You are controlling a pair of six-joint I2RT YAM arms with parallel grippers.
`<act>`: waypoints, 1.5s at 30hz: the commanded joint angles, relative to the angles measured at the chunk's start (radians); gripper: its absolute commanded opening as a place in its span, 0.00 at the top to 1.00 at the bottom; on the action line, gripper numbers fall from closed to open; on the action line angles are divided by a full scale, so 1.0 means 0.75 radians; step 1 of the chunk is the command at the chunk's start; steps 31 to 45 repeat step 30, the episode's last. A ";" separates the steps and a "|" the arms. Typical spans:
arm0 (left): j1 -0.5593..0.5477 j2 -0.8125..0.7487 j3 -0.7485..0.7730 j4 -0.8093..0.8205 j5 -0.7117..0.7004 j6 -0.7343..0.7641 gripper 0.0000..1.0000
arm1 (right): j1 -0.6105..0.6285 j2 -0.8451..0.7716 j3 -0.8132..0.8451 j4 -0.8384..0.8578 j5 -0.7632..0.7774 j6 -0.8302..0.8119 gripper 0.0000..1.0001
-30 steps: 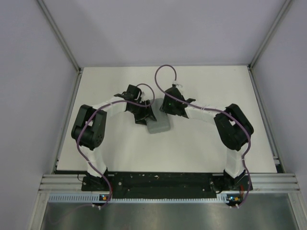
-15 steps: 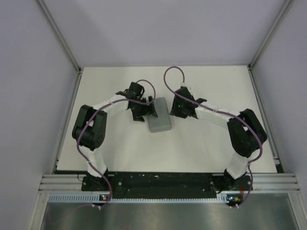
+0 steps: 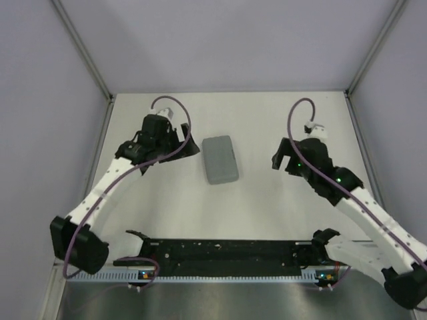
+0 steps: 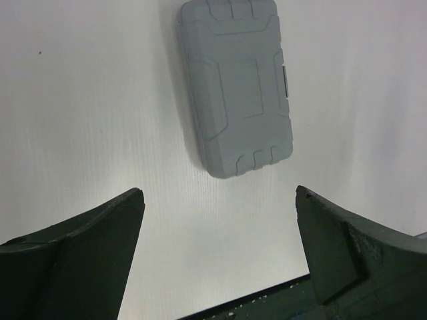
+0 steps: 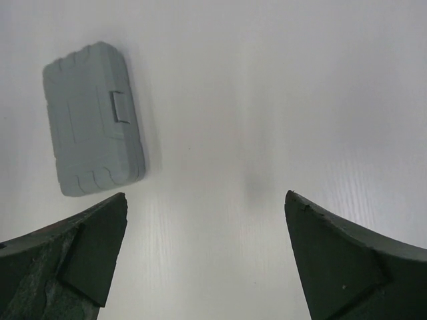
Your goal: Pack the tool kit
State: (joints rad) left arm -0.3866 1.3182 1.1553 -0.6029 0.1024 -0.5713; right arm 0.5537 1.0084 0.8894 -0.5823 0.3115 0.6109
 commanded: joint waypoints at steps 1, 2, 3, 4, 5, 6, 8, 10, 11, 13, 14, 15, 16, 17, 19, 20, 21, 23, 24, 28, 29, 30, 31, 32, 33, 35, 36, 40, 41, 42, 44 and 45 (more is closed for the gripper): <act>0.002 -0.307 -0.076 -0.157 -0.067 0.060 0.02 | -0.006 -0.382 0.023 -0.201 0.196 -0.115 0.01; 0.000 -0.372 -0.074 -0.196 -0.081 0.078 0.02 | -0.006 -0.442 0.039 -0.256 0.214 -0.131 0.01; 0.000 -0.430 -0.068 -0.239 -0.104 0.089 0.02 | -0.004 -0.505 0.064 -0.283 0.237 -0.138 0.01; 0.002 -0.475 -0.054 -0.286 -0.122 0.101 0.02 | -0.004 -0.557 0.082 -0.315 0.247 -0.140 0.01; 0.000 -0.528 -0.043 -0.337 -0.177 0.109 0.02 | -0.004 -0.594 0.113 -0.358 0.260 -0.144 0.01; 0.002 -0.571 -0.027 -0.372 -0.212 0.117 0.02 | -0.004 -0.628 0.141 -0.389 0.268 -0.148 0.01; 0.000 -0.661 -0.004 -0.443 -0.257 0.136 0.02 | -0.004 -0.667 0.190 -0.452 0.288 -0.150 0.01; 0.000 -0.730 0.012 -0.491 -0.300 0.152 0.02 | -0.002 -0.686 0.250 -0.516 0.327 -0.146 0.03; 0.002 -0.755 0.018 -0.509 -0.320 0.158 0.02 | -0.004 -0.688 0.284 -0.549 0.345 -0.148 0.03; 0.000 -0.798 0.042 -0.538 -0.343 0.173 0.02 | -0.004 -0.688 0.338 -0.586 0.362 -0.152 0.03; 0.000 -0.810 0.057 -0.554 -0.349 0.173 0.02 | -0.004 -0.690 0.360 -0.596 0.366 -0.154 0.03; 0.000 -0.823 0.069 -0.566 -0.355 0.175 0.02 | -0.004 -0.694 0.379 -0.604 0.366 -0.158 0.03; 0.002 -0.829 0.085 -0.581 -0.355 0.175 0.02 | -0.004 -0.700 0.391 -0.614 0.366 -0.158 0.03; 0.000 -0.831 0.102 -0.595 -0.357 0.175 0.02 | -0.004 -0.704 0.401 -0.616 0.360 -0.156 0.03; 0.000 -0.835 0.135 -0.628 -0.359 0.173 0.02 | -0.004 -0.727 0.405 -0.623 0.352 -0.150 0.03; 0.000 -0.837 0.147 -0.644 -0.362 0.171 0.02 | -0.004 -0.735 0.401 -0.623 0.352 -0.146 0.03; 0.000 -0.841 0.153 -0.652 -0.366 0.171 0.02 | -0.004 -0.737 0.393 -0.621 0.356 -0.146 0.03; 0.000 -0.849 0.165 -0.661 -0.372 0.171 0.02 | -0.004 -0.733 0.389 -0.623 0.350 -0.152 0.03; 0.000 -0.854 0.167 -0.663 -0.368 0.169 0.02 | -0.004 -0.729 0.389 -0.623 0.344 -0.156 0.03; 0.002 -0.872 0.159 -0.642 -0.364 0.171 0.02 | -0.004 -0.719 0.371 -0.623 0.333 -0.152 0.03; 0.002 -0.870 0.161 -0.638 -0.362 0.171 0.02 | -0.004 -0.715 0.367 -0.623 0.329 -0.150 0.03; 0.002 -0.872 0.157 -0.630 -0.355 0.171 0.02 | -0.002 -0.713 0.360 -0.623 0.317 -0.148 0.03; 0.002 -0.872 0.157 -0.630 -0.355 0.171 0.02 | -0.002 -0.713 0.360 -0.623 0.317 -0.148 0.03; 0.002 -0.872 0.157 -0.630 -0.355 0.171 0.02 | -0.002 -0.713 0.360 -0.623 0.317 -0.148 0.03; 0.002 -0.872 0.157 -0.630 -0.355 0.171 0.02 | -0.002 -0.713 0.360 -0.623 0.317 -0.148 0.03; 0.002 -0.872 0.157 -0.630 -0.355 0.171 0.02 | -0.002 -0.713 0.360 -0.623 0.317 -0.148 0.03; 0.002 -0.872 0.157 -0.630 -0.355 0.171 0.02 | -0.002 -0.713 0.360 -0.623 0.317 -0.148 0.03; 0.002 -0.872 0.157 -0.630 -0.355 0.171 0.02 | -0.002 -0.713 0.360 -0.623 0.317 -0.148 0.03; 0.002 -0.872 0.157 -0.630 -0.355 0.171 0.02 | -0.002 -0.713 0.360 -0.623 0.317 -0.148 0.03; 0.002 -0.872 0.157 -0.630 -0.355 0.171 0.02 | -0.002 -0.713 0.360 -0.623 0.317 -0.148 0.03; 0.002 -0.872 0.157 -0.630 -0.355 0.171 0.02 | -0.002 -0.713 0.360 -0.623 0.317 -0.148 0.03; 0.002 -0.872 0.157 -0.630 -0.355 0.171 0.02 | -0.002 -0.713 0.360 -0.623 0.317 -0.148 0.03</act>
